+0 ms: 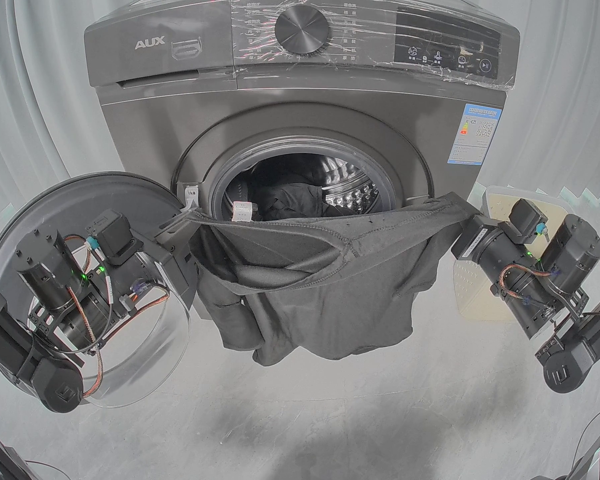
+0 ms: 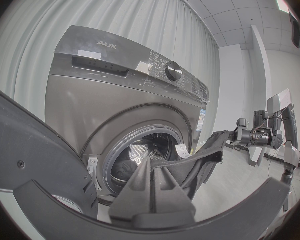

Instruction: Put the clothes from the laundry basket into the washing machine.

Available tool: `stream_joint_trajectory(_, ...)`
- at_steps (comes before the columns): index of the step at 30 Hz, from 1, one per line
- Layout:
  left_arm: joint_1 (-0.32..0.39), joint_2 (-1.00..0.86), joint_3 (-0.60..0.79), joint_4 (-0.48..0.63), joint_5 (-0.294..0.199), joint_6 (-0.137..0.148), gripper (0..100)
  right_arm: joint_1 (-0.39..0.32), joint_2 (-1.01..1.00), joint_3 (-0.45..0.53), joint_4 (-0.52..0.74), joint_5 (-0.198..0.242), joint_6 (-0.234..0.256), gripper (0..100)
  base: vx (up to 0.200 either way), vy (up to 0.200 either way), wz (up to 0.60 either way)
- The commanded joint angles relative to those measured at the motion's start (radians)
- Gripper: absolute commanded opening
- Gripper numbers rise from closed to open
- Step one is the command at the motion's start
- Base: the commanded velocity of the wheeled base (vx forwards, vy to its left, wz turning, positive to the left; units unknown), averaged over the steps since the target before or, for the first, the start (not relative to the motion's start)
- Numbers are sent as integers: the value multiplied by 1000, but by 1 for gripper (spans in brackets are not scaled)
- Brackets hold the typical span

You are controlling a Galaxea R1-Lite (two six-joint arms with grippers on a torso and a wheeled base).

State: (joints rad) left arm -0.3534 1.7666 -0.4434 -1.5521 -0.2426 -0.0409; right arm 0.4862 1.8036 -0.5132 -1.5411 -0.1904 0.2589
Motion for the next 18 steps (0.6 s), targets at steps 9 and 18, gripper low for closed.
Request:
stream_joint_trajectory(9, 1, 1, 2, 0, 0, -5, 0, 3, 3, 9, -1, 0, 2, 0, 0, 0, 0)
stream_joint_trajectory(18, -47, 13, -47, 1, 2, -13, 0, 46, 82, 82, -1, 6, 14, 0, 0, 0, 0)
